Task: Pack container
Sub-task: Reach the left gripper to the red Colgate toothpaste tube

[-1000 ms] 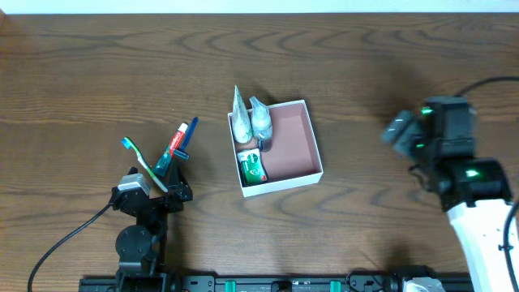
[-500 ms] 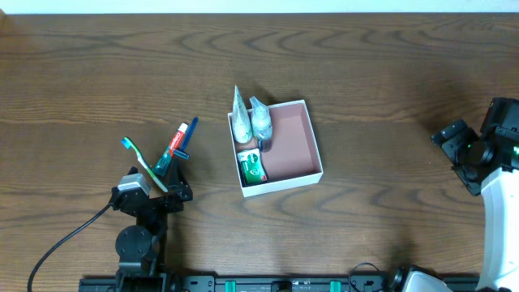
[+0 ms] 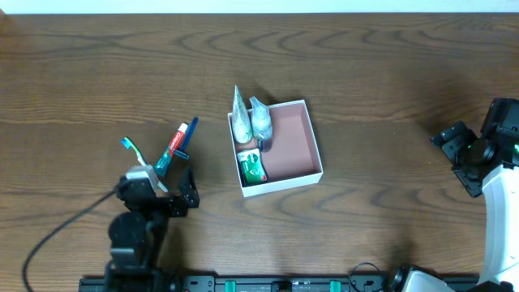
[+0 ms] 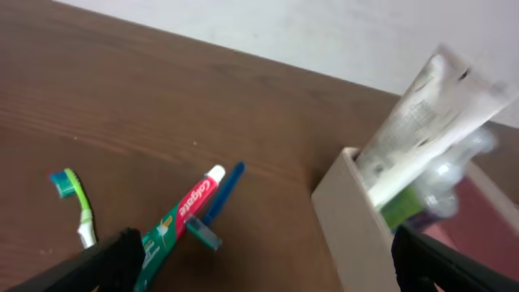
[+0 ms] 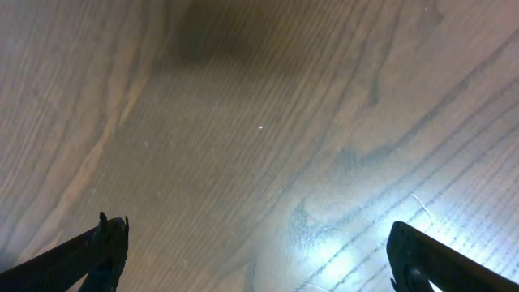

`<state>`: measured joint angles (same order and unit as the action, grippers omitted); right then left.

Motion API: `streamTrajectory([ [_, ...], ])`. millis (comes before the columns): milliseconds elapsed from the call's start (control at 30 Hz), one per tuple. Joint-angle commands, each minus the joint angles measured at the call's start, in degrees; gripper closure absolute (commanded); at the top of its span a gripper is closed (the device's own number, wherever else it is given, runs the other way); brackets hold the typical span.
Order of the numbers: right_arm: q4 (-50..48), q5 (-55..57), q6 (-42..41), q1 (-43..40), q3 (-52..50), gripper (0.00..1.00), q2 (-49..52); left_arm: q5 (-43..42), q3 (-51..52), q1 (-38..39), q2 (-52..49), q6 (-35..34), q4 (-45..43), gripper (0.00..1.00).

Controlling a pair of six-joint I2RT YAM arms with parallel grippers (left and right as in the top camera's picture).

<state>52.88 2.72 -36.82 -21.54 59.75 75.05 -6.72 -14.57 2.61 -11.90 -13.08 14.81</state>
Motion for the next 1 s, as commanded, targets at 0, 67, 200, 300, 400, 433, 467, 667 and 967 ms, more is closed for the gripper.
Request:
streamTrajectory([
  [0, 0.1, 0.0, 0.7, -0.2, 0.5, 0.01, 0.1, -1.5, -13.1, -0.3, -9.2, 1.1, 3.1, 0.02],
  [67, 0.1, 0.0, 0.7, -0.2, 0.5, 0.01, 0.1, -1.5, -20.9, -0.3, -16.4, 2.4, 8.2, 0.02],
  [200, 0.1, 0.0, 0.7, -0.2, 0.5, 0.01, 0.1, -1.5, -38.3, -0.3, -33.3, 7.5, 23.0, 0.02],
  [300, 0.1, 0.0, 0.7, -0.2, 0.5, 0.01, 0.1, -1.4, -49.1, -0.3, -44.4, 10.8, 32.9, 0.02],
  [400, 0.1, 0.0, 0.7, -0.2, 0.5, 0.01, 0.1, -1.4, -56.1, -0.3, -53.1, 10.8, 37.3, 0.02],
  [433, 0.1, 0.0, 0.7, -0.2, 0.5, 0.01, 0.1, -1.4, -57.0, -0.3, -55.1, 11.2, 37.5, 0.02],
  [467, 0.1, 0.0, 0.7, -0.2, 0.5, 0.01, 0.1, -1.5, -57.4, -0.3, -56.9, 11.1, 37.5, 0.02],
  [667, 0.1, 0.0, 0.7, -0.2, 0.5, 0.01, 0.1, 0.3, -57.4, -0.3, -63.0, 15.0, 36.9, 0.02],
  [967, 0.1, 0.0, 0.7, -0.2, 0.5, 0.01, 0.1, 6.3, -57.4, -0.3, -73.7, 19.7, 35.2, 0.02],
])
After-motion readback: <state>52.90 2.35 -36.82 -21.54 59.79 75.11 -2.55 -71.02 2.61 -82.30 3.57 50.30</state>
